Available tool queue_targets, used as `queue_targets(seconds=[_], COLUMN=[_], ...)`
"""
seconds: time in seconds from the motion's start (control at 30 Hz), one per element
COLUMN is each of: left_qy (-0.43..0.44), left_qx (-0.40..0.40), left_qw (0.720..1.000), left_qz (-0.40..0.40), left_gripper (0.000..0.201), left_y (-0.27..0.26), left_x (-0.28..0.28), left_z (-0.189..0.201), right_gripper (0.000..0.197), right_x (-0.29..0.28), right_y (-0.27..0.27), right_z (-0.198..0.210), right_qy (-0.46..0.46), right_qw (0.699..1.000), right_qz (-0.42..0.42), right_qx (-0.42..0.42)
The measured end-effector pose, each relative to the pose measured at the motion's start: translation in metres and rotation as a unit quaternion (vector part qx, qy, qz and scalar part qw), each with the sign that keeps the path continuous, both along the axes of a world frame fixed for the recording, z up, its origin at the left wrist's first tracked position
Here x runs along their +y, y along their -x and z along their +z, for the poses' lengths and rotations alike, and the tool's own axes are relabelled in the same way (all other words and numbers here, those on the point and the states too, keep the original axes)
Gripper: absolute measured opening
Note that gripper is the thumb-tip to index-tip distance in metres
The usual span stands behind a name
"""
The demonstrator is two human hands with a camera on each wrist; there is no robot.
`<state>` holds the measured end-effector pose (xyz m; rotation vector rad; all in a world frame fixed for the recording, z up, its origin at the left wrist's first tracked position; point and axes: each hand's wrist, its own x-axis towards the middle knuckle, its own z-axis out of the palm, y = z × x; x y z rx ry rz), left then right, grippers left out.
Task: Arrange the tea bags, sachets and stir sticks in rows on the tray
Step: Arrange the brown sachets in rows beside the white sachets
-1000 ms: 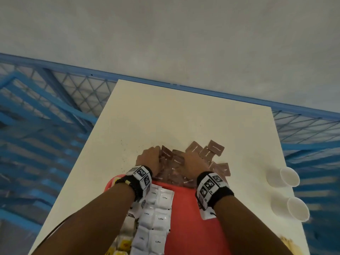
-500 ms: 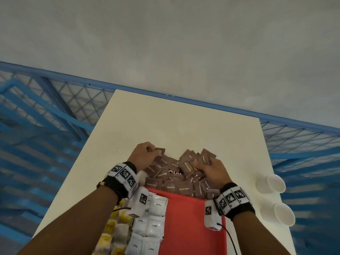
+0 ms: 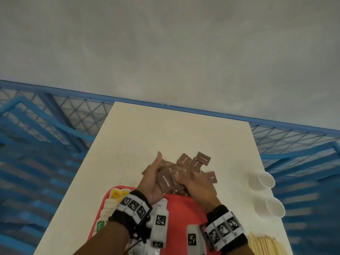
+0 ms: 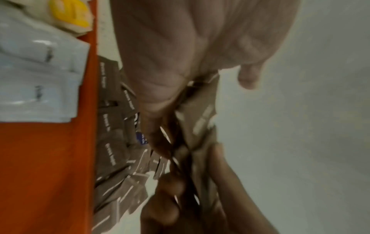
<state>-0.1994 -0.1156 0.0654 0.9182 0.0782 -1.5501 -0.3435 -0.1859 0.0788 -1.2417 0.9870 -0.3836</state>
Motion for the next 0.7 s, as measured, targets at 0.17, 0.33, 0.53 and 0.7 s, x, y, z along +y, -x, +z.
queue_targets(seconds=[0.17,0.33,0.53,0.7], left_qy=[-0.008,-0.033,-0.042,0.036], left_qx=[0.006,-0.005,0.026,0.062], left_qw=[0.999,0.996,0.998,0.997], left_qz=[0.038,0.078,0.045,-0.010], left_gripper=[0.051,0.039,0.035,0.052], left_y=[0.017,0.008,0.012,0.019], left_x=[0.030,0.050,0.074,0.091], left_z=[-0.013,-0.002,0.010,0.019], right_gripper=[0.021,0.021,0.024,0.034], right_x=[0.030,0.041,0.054,0.064], right_y=[0.013,0.028,0.028,0.027], right_z=[-0.005,0.001,0.020,0.032], right_qy=[-0.063,-0.090,-0.057,0.043], right_qw=[0.998,0.993,0.994,0.995], right_qz=[0.000,-0.058,0.007,0.085], right_qx=[-0.030,-0.057,-0.096,-0.040])
